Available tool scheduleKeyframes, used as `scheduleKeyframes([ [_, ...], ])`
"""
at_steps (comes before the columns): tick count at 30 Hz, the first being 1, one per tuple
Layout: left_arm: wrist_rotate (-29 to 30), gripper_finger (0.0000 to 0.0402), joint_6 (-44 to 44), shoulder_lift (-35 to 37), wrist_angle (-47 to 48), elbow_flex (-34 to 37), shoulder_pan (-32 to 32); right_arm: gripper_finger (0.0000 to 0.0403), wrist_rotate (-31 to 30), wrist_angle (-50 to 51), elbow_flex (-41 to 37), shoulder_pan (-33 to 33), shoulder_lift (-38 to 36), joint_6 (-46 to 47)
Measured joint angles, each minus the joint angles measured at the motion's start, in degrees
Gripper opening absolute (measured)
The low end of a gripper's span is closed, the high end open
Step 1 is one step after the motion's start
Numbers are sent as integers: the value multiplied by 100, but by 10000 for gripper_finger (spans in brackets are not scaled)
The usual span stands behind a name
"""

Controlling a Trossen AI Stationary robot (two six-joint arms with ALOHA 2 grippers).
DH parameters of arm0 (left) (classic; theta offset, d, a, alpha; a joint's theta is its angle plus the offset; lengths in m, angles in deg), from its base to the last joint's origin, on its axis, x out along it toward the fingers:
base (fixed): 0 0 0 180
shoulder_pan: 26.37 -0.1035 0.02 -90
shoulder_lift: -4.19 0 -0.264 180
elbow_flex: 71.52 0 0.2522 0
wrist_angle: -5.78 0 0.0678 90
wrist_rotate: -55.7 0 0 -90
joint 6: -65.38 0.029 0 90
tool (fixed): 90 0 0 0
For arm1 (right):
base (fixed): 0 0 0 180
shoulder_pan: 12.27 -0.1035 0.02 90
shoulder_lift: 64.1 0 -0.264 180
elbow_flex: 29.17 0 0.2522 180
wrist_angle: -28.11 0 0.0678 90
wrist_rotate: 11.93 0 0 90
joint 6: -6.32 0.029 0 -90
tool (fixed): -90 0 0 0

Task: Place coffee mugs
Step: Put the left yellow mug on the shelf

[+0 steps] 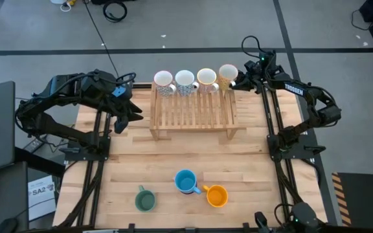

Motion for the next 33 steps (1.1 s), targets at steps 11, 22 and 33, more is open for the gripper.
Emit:
scheduleKeyframes([
  [11,0,146,0,0,0,0,2,76,0,-2,0,0,0,-4],
  [22,0,146,0,0,0,0,1,49,2,-13,0,0,0,-21],
  [33,1,146,327,5,2,0,1,49,2,-11,0,0,0,-23],
])
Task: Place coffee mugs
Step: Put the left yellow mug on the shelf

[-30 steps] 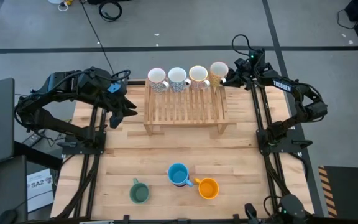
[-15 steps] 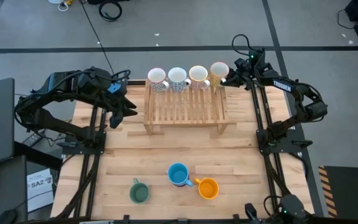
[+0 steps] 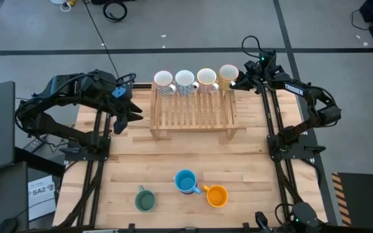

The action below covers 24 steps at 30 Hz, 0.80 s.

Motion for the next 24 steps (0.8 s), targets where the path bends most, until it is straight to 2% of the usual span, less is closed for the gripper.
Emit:
scheduleKeyframes([
  [4,-3,146,461,99,-15,16,0,48,-2,0,0,0,0,0],
  [7,-5,146,630,278,-362,396,1,48,-2,0,0,0,0,0],
  [11,-79,146,705,698,-1100,1424,-8,48,-2,0,0,0,0,1],
  [18,-532,146,909,1539,-2938,3432,-6,48,-2,-21,0,0,0,-26],
  [24,-676,146,891,1821,-3934,4537,-6,48,-17,-198,0,0,4,-8],
])
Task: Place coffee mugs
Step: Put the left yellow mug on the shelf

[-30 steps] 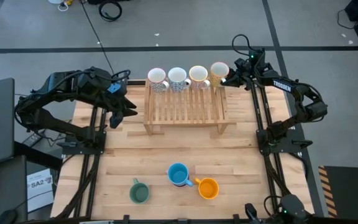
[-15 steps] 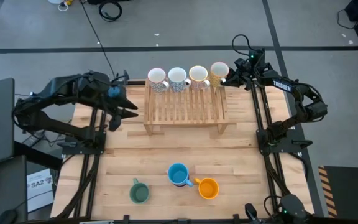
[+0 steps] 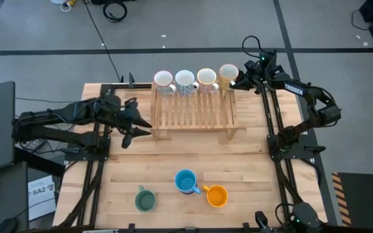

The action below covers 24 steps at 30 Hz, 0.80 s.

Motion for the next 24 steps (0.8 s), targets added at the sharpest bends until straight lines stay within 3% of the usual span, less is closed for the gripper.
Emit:
scheduleKeyframes([
  [6,0,146,-9,-23,-313,372,0,48,0,-14,0,0,0,34],
  [24,0,146,-9,-8,-503,374,0,47,2,-14,0,-216,0,53],
])
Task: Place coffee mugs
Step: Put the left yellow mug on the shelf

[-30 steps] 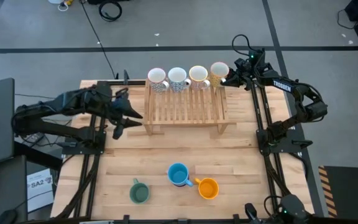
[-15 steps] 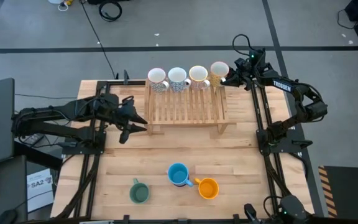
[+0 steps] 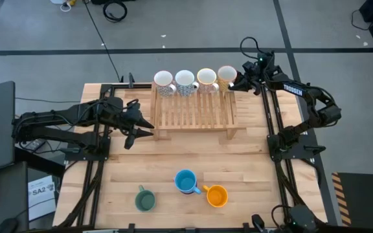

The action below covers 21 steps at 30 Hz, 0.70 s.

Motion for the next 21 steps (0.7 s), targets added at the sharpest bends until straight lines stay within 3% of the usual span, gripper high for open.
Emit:
scheduleKeyframes([
  [21,0,146,-3,0,4,0,0,68,15,6,0,-2,0,272],
])
